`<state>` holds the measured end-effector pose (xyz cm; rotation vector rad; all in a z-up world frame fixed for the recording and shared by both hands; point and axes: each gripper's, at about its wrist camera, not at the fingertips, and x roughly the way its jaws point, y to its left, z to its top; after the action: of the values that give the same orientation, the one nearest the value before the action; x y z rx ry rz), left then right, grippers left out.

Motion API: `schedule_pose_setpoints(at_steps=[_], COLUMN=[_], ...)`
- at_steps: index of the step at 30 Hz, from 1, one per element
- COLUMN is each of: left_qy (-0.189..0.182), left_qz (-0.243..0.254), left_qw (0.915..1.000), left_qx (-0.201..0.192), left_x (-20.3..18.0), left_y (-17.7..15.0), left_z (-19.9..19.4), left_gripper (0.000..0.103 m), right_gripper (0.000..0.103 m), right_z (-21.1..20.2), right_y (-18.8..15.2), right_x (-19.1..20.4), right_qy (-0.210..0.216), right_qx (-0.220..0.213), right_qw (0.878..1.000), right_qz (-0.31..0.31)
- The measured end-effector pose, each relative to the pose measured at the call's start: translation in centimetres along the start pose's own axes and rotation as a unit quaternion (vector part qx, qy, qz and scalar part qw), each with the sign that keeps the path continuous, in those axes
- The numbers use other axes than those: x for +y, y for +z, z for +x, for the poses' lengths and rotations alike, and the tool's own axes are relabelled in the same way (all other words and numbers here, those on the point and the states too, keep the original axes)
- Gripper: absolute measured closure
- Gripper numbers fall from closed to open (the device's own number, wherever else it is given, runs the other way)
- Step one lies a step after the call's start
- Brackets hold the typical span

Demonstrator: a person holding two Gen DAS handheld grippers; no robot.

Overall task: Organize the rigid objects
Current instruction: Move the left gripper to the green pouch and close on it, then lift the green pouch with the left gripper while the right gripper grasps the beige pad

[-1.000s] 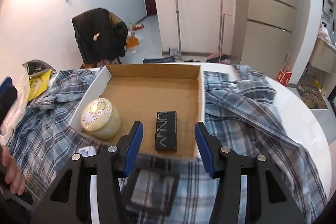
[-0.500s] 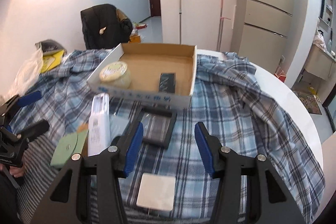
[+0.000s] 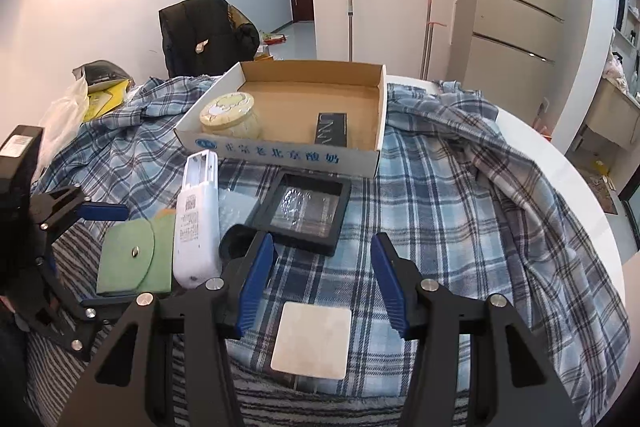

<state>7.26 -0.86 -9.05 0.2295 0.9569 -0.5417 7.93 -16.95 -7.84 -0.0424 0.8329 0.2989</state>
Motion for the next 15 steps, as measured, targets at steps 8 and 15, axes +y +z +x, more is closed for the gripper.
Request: schedule_pose_setpoints(at_steps=[8, 15], left_qy=[0.008, 0.011], left_qz=[-0.014, 0.024], left_qw=[0.9994, 0.9983], left_qx=[0.031, 0.053], left_x=[0.9, 0.4], left_y=[0.6, 0.6], left_z=[1.3, 1.8], left_gripper=[0.0, 0.023], right_gripper=[0.053, 0.053], right_z=[1.1, 0.9], right_y=[-0.6, -0.7], right_x=[-0.5, -1.0], right_qy=[0.016, 0.017], right_qx=[0.013, 0.011], right_qw=[1.0, 1.0], right_qz=[0.009, 0.015])
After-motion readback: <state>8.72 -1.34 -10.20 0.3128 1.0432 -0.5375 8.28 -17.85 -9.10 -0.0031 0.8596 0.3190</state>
